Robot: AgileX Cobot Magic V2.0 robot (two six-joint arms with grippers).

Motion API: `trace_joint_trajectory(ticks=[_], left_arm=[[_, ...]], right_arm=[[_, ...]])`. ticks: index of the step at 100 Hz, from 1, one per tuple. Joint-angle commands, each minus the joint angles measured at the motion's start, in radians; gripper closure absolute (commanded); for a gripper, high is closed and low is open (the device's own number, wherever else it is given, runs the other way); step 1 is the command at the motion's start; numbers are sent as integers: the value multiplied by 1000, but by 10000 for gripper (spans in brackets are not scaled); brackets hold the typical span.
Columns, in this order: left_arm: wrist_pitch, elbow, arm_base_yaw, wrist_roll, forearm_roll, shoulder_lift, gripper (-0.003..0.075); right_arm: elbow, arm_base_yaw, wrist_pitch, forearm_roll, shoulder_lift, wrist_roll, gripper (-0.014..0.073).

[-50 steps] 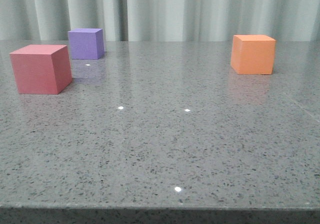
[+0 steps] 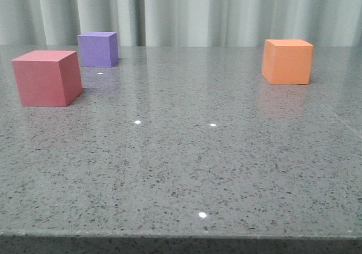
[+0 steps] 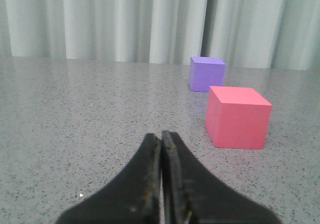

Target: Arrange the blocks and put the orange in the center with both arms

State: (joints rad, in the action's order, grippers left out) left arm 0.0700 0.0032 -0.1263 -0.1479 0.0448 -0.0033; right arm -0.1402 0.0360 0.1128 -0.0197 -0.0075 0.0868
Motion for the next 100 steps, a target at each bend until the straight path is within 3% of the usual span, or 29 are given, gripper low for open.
trace_joint_trajectory(ticks=[1, 37, 58, 79, 91, 100], left_arm=[[-85, 42, -1, -9, -1, -37, 741], [-85, 42, -1, -9, -1, -37, 741], [-85, 42, -1, -9, -1, -37, 741], [-85, 42, -1, -9, -1, -37, 741], [-85, 42, -1, -9, -1, -37, 741], [-85, 42, -1, -9, -1, -37, 741]], right_arm=[[-133, -7, 49, 3, 56, -5, 662], [-549, -7, 472, 3, 465, -5, 662], [-666, -7, 494, 37, 668, -5, 662], [-672, -7, 519, 59, 768, -5, 655], [-672, -7, 563, 61, 793, -5, 554], [-672, -7, 591, 61, 802, -5, 372]])
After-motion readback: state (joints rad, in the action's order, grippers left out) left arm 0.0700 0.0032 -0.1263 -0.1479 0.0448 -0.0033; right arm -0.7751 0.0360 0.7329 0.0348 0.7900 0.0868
